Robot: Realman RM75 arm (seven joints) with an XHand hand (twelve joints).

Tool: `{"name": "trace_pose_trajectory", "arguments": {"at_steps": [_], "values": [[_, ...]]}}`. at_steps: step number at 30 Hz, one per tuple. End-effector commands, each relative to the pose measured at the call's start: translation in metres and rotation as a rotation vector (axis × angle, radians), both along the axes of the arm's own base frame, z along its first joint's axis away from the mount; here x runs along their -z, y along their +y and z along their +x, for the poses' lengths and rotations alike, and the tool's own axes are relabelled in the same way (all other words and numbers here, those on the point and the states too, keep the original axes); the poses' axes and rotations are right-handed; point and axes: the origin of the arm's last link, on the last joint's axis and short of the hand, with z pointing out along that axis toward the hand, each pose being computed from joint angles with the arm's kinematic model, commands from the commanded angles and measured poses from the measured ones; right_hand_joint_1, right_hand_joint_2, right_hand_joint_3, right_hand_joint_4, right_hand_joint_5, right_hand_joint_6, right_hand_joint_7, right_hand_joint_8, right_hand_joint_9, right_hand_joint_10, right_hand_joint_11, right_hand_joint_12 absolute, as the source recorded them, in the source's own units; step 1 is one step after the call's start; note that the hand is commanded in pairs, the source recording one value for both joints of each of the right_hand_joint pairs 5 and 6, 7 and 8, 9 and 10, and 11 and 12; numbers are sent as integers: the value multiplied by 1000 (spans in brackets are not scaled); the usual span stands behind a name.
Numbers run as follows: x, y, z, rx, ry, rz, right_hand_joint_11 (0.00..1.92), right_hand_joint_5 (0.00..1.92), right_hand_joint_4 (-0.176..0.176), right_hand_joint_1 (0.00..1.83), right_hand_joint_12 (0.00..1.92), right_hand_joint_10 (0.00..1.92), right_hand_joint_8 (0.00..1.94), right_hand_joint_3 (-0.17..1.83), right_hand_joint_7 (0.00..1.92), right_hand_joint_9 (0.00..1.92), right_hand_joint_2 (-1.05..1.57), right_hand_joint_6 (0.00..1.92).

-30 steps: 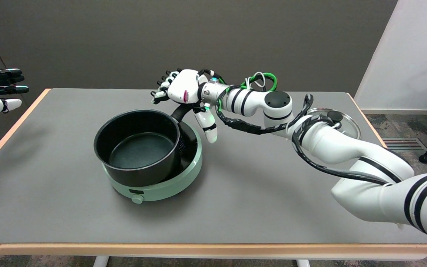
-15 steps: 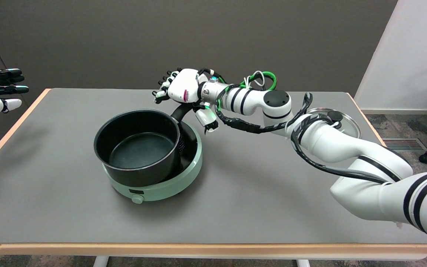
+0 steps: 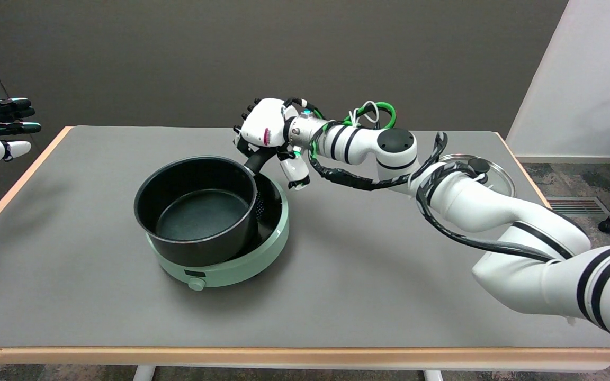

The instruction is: Pick up the pot.

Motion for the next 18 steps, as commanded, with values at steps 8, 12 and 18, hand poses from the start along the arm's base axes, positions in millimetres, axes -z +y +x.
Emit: {"name": "trace_pose_trajectory", "arguments": {"at_steps": [8, 12, 18], "values": [[-1, 1, -1, 3, 1, 3, 1212, 1212, -41, 1067, 1212, 1212, 1212, 854, 1212, 1212, -319, 1212], [-1, 1, -2, 4, 3, 0, 1304, 1304, -78, 1079, 1304, 1304, 1304, 738, 1304, 1304, -311, 1304], [-2, 1, -3, 5, 4, -3, 1497, 1497, -103, 1102, 1497, 1497, 1497, 637, 1497, 1497, -303, 1497]]}}
